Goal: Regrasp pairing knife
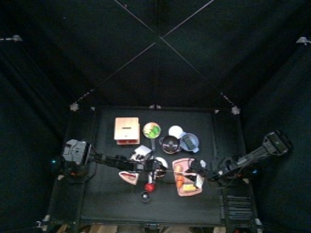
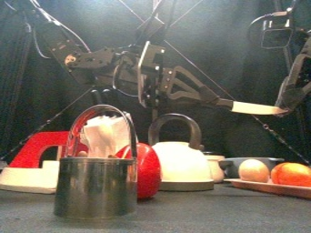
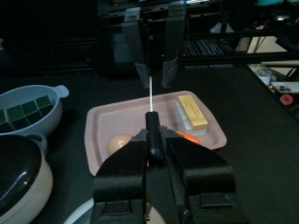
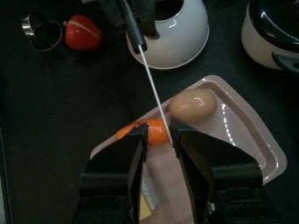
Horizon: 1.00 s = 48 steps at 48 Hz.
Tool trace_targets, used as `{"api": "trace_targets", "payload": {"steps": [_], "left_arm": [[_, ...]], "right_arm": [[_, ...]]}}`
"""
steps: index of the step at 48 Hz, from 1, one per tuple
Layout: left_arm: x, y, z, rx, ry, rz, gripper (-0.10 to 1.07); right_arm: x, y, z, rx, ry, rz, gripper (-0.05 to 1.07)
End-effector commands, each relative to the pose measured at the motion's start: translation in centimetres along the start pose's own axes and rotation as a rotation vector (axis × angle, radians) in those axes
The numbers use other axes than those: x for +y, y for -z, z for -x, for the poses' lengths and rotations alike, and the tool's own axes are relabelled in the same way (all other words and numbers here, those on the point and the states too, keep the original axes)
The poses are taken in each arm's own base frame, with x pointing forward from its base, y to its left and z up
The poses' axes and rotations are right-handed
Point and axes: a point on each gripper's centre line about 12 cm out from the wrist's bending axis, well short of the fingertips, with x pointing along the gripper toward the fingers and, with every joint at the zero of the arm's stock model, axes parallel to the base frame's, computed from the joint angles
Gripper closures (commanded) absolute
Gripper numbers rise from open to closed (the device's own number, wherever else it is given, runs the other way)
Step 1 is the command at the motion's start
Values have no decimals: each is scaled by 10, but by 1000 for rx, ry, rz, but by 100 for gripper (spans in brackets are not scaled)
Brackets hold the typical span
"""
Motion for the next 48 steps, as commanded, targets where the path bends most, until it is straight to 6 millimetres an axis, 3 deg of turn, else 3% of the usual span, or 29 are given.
{"api": "trace_targets", "payload": {"steps": [1, 25, 48], "left_arm": [[-1, -12, -3, -30, -16, 5, 66], [-8, -12, -6, -31, -8, -9, 66], [-16, 2, -10, -1, 6, -12, 66]], "right_arm": [[2, -7, 1, -21, -8, -4, 36], [4, -2, -10, 12, -25, 16, 39], [4, 3, -12, 34, -26, 10, 58]]}}
